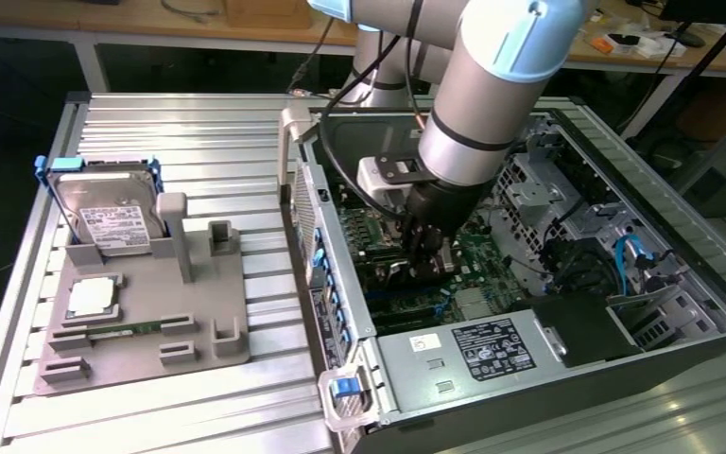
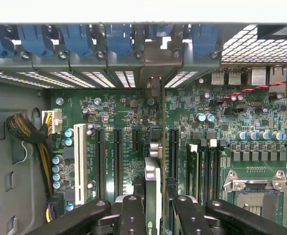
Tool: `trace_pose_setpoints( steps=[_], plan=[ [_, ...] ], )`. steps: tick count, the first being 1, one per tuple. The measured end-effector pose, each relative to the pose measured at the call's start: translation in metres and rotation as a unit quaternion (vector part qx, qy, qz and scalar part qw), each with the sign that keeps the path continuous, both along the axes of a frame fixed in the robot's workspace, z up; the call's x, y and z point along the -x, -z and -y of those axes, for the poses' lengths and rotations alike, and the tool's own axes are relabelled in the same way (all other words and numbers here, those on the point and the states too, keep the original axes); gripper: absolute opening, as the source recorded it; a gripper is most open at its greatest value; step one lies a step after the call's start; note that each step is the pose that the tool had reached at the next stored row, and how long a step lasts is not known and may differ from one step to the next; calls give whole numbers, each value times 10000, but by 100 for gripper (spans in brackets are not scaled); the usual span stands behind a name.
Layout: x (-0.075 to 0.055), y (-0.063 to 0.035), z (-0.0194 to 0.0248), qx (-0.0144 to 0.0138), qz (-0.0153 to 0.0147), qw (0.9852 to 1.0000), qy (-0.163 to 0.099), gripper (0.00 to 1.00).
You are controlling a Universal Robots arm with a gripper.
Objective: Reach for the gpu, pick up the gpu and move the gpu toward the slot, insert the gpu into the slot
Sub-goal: 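Insert the gpu into the slot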
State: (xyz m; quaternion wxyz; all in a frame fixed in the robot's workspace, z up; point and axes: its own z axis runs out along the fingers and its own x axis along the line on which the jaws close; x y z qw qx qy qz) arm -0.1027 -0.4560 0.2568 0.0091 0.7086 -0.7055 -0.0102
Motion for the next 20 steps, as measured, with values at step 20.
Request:
trace_pose_setpoints(
  steps=[20],
  plan=[
    [49,42,0,0,0,10000,0,27]
  ],
)
